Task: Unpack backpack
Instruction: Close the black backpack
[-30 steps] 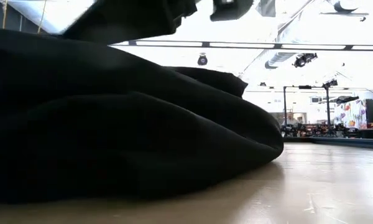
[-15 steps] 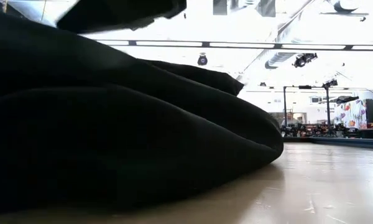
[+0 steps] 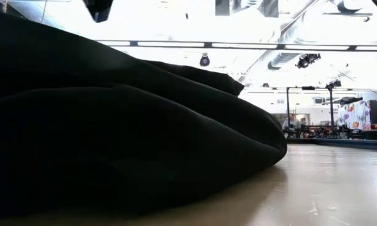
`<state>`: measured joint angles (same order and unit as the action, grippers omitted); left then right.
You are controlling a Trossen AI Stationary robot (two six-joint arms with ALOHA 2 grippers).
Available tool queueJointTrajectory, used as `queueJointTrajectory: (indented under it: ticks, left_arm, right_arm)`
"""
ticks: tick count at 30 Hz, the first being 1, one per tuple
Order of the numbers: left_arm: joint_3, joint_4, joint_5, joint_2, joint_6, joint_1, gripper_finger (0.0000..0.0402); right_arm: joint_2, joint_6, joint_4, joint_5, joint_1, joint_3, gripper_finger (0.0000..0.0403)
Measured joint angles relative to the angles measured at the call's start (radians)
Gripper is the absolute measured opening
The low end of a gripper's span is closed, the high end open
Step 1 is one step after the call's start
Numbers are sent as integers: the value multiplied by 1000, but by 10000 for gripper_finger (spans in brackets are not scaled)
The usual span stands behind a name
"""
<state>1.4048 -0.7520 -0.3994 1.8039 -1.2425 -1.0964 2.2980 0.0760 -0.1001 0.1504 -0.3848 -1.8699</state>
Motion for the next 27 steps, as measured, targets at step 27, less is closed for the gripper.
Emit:
queueJointTrajectory:
  ticks: [27]
  left_arm:
    - [0, -36, -164, -45, -219, 166, 86]
  right_arm:
    - [24, 53, -278, -125, -86, -81, 209]
